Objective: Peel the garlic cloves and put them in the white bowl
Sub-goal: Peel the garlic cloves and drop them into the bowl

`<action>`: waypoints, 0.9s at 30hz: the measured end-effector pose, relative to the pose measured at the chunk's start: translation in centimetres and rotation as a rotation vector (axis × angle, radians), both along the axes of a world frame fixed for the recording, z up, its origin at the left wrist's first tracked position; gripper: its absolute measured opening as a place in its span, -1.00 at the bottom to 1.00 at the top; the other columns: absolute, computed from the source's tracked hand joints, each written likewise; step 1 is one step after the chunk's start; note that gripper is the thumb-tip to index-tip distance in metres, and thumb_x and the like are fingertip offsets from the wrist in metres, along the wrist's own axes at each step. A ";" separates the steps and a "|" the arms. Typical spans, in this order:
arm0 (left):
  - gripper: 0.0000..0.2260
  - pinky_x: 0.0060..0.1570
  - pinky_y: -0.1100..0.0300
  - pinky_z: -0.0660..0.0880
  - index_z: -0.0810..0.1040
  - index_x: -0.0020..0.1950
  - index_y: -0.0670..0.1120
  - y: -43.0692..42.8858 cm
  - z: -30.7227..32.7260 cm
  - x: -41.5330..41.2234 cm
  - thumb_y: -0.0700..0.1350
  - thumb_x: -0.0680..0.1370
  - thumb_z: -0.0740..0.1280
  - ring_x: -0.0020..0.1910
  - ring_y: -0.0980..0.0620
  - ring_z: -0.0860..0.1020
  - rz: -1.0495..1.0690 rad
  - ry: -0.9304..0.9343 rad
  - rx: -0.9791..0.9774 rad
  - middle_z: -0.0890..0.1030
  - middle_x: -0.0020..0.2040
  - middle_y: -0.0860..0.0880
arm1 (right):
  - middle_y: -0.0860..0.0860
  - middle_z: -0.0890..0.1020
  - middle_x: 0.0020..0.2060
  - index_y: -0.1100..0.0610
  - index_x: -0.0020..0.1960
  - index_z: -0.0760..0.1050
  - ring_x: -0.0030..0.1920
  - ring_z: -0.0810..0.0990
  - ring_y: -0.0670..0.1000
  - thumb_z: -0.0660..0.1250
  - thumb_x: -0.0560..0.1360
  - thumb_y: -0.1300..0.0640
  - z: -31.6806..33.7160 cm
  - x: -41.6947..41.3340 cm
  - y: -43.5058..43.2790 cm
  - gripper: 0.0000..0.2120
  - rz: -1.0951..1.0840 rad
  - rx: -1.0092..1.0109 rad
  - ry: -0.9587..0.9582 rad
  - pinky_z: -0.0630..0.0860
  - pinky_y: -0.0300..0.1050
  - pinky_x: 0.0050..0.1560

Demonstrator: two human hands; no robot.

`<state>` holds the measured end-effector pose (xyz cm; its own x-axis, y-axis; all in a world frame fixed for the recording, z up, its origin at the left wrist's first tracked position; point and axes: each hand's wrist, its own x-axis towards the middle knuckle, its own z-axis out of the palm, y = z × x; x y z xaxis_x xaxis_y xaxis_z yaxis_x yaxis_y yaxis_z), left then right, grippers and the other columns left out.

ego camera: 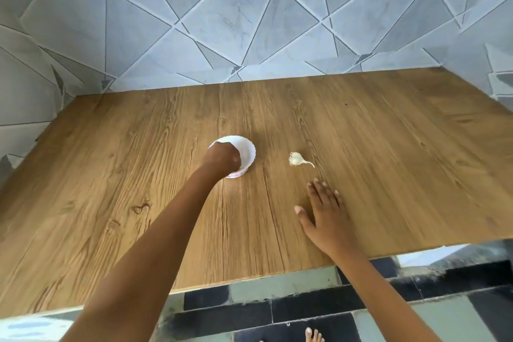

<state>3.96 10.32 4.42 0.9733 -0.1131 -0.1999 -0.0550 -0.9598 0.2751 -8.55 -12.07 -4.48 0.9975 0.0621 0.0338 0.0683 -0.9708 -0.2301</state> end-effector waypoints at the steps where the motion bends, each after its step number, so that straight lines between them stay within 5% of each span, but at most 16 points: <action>1: -0.79 -0.12 0.24 0.34 0.61 0.14 -0.17 0.0 0.3 0.1 -0.19 0.56 0.26 -0.06 0.01 0.46 0.028 -0.028 -0.033 0.52 -0.05 -0.04 | 0.05 -0.02 0.53 0.14 0.54 -0.05 0.53 -0.11 0.00 -0.59 0.28 -0.45 0.0 0.0 -0.1 0.05 0.005 0.028 -0.001 -0.30 -0.09 0.44; 5: -0.83 -0.06 0.19 0.47 0.67 -0.01 -0.17 -2.5 2.0 -0.8 -0.23 0.51 0.29 -0.05 -0.04 0.59 -0.008 -0.278 -0.244 0.66 -0.06 -0.07 | 0.02 0.24 0.48 0.11 0.48 0.21 0.49 0.13 0.01 -0.07 0.50 -0.32 0.6 0.4 -0.8 -0.29 -0.026 0.247 -0.067 -0.05 -0.11 0.47; 8: -0.85 -0.01 0.18 0.51 0.66 -0.01 -0.14 -6.6 1.6 -1.7 -0.25 0.48 0.32 -0.06 -0.04 0.62 -0.107 -0.215 -0.346 0.68 -0.05 -0.09 | 0.06 0.47 0.31 0.16 0.36 0.39 0.34 0.40 0.05 0.25 0.56 0.00 1.0 1.9 -1.7 -0.57 -0.086 0.430 -0.209 0.34 -0.04 0.34; 13: -0.69 -0.01 0.15 0.49 0.56 0.20 -0.11 -10.8 -2.4 -1.0 -0.11 0.46 0.39 0.05 -0.09 0.58 -0.005 -0.126 -0.305 0.64 0.06 -0.11 | 0.10 0.55 0.21 0.23 0.32 0.44 0.21 0.53 0.06 0.27 0.54 0.29 2.1 6.5 -3.6 -0.65 -0.082 0.655 -0.188 0.44 -0.14 0.21; 17: -0.72 -0.15 0.20 0.46 0.58 0.11 -0.10 -11.8 -3.7 -0.6 -0.15 0.42 0.44 -0.03 -0.02 0.58 0.039 -0.117 -0.407 0.64 -0.02 -0.05 | 0.03 0.57 0.20 0.19 0.31 0.46 0.17 0.50 -0.12 0.20 0.57 0.33 3.1 9.2 -4.6 -0.67 -0.073 0.860 0.024 0.32 -0.58 0.04; 20: -0.79 -0.18 0.18 0.49 0.59 -0.01 -0.12 -12.1 -4.2 -0.5 -0.18 0.38 0.47 -0.15 0.04 0.57 0.027 -0.134 -0.495 0.62 -0.14 0.01 | -0.03 0.57 0.15 0.15 0.29 0.49 0.13 0.51 -0.12 0.23 0.58 0.24 3.4 10.5 -5.0 -0.71 -0.040 0.919 0.155 0.38 -0.48 0.06; 23: -0.78 -0.22 0.44 0.45 0.61 -0.02 -0.13 -12.2 -4.2 -0.8 -0.29 0.36 0.48 -0.25 0.21 0.53 0.002 -0.152 -0.639 0.57 -0.20 0.08 | 0.05 0.64 0.07 0.17 0.20 0.56 0.02 0.63 -0.05 0.31 0.53 0.23 3.3 11.2 -5.2 -0.76 -0.067 1.035 0.196 0.54 -0.20 0.10; 27: -0.71 -0.11 0.35 0.53 0.59 0.08 -0.15 -12.0 -3.9 -1.3 -0.36 0.39 0.45 -0.18 0.18 0.61 0.054 -0.069 -0.917 0.61 -0.11 0.07 | 0.13 0.67 -0.08 0.23 0.08 0.59 -0.14 0.67 -0.06 0.41 0.46 0.21 3.3 11.1 -5.4 -0.79 -0.108 1.226 0.152 0.57 -0.31 -0.16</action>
